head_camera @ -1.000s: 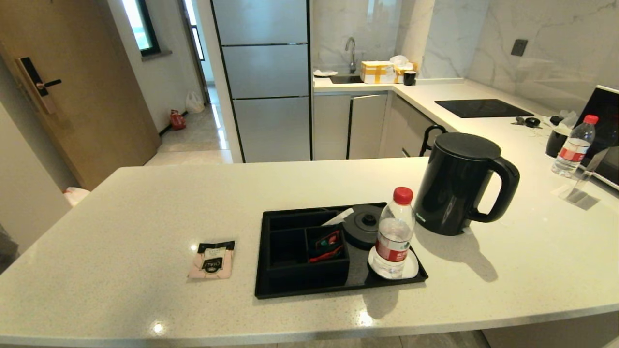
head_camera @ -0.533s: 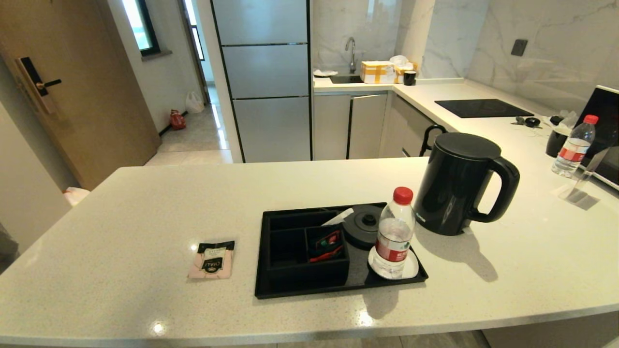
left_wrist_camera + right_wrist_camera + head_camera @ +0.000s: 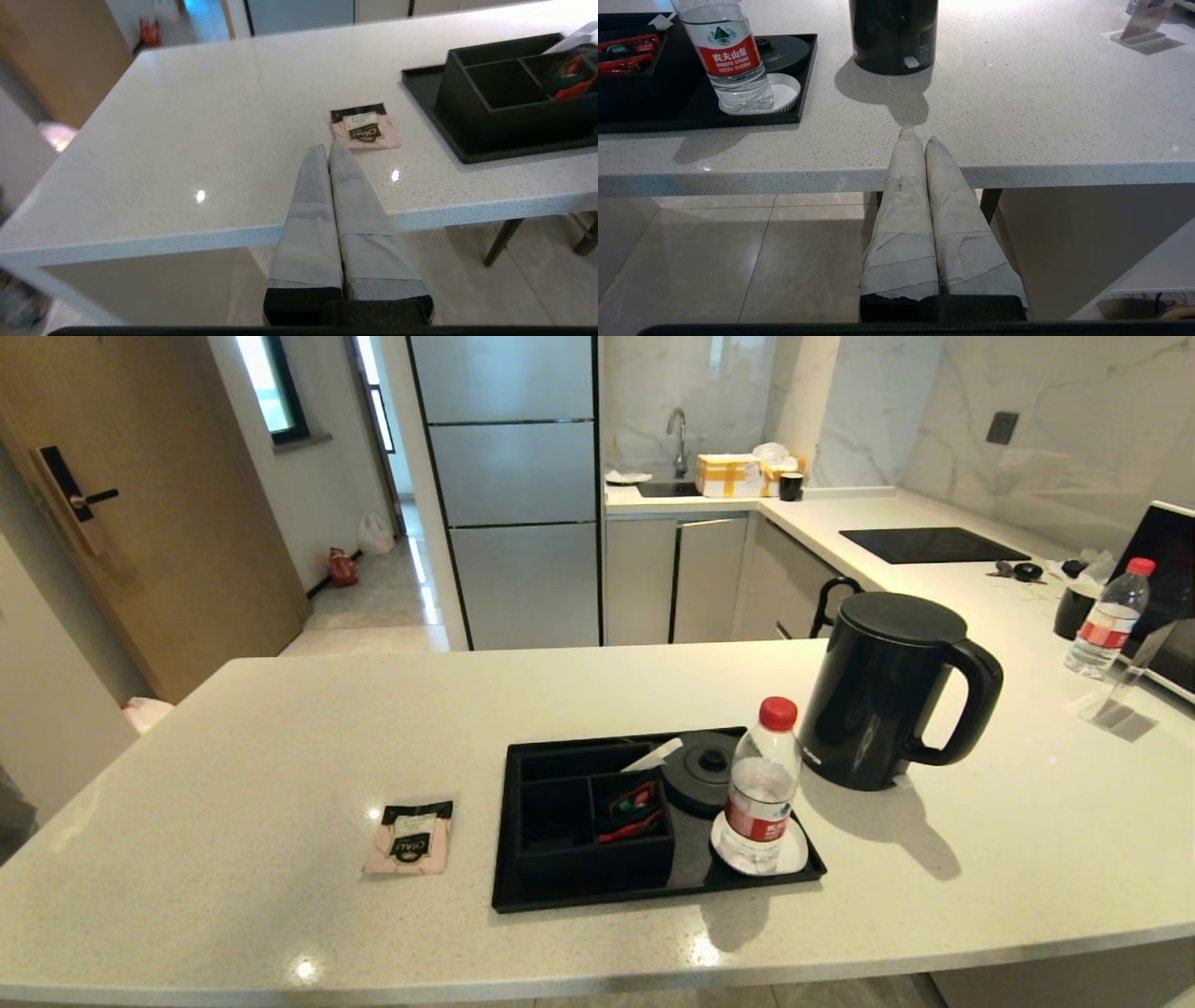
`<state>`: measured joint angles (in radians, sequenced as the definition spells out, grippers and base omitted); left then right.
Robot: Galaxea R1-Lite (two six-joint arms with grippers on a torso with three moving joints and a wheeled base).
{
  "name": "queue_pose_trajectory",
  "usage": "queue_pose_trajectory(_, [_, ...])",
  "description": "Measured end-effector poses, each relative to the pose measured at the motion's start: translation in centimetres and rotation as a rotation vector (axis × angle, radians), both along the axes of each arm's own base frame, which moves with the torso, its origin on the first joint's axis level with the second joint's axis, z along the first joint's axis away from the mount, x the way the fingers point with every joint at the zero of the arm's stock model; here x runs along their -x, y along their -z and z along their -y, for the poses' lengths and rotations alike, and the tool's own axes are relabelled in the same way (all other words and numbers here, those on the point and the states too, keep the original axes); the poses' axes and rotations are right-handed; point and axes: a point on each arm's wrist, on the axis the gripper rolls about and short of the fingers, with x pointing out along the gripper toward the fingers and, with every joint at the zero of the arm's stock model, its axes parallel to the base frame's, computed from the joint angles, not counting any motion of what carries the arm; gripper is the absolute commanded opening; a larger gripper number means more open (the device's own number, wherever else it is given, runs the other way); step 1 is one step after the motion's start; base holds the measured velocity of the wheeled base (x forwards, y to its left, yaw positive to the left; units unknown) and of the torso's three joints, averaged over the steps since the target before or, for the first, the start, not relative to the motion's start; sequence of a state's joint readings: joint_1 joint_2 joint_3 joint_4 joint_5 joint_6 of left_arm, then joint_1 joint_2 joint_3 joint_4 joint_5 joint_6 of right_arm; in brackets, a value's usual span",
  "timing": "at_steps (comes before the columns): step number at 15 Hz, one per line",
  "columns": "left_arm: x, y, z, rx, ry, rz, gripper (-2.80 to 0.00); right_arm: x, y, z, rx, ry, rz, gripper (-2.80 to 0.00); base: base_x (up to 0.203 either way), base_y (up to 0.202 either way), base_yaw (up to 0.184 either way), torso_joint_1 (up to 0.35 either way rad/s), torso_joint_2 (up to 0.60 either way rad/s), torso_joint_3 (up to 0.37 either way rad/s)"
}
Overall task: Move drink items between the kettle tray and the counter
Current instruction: Return the tea bag to its original position
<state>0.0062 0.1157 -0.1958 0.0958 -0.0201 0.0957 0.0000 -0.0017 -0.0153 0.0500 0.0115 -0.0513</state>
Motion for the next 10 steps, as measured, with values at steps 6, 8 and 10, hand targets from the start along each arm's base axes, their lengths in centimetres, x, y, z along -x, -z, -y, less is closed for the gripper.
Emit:
queue_pose_trajectory(6, [-3.1, -5.9, -0.1, -0.039, -0.047, -0.200, -2.80, 0.0, 0.0, 0.0, 0.000, 0.000, 0.000, -2.80, 0.000, 0.000, 0.000, 0.000, 0.00, 0.000])
queue_pose_trajectory(8, [-4.3, -6.3, -0.1, -0.057, -0.028, -0.278, -2.80, 0.0, 0.0, 0.0, -0.001, 0.000, 0.000, -2.80, 0.000, 0.000, 0.000, 0.000, 0.00, 0.000])
queue_pose_trajectory(10, [-6.9, -6.7, -0.1, -0.058, 0.008, -0.427, -2.80, 0.0, 0.0, 0.0, 0.000, 0.000, 0.000, -2.80, 0.000, 0.000, 0.000, 0.000, 0.00, 0.000])
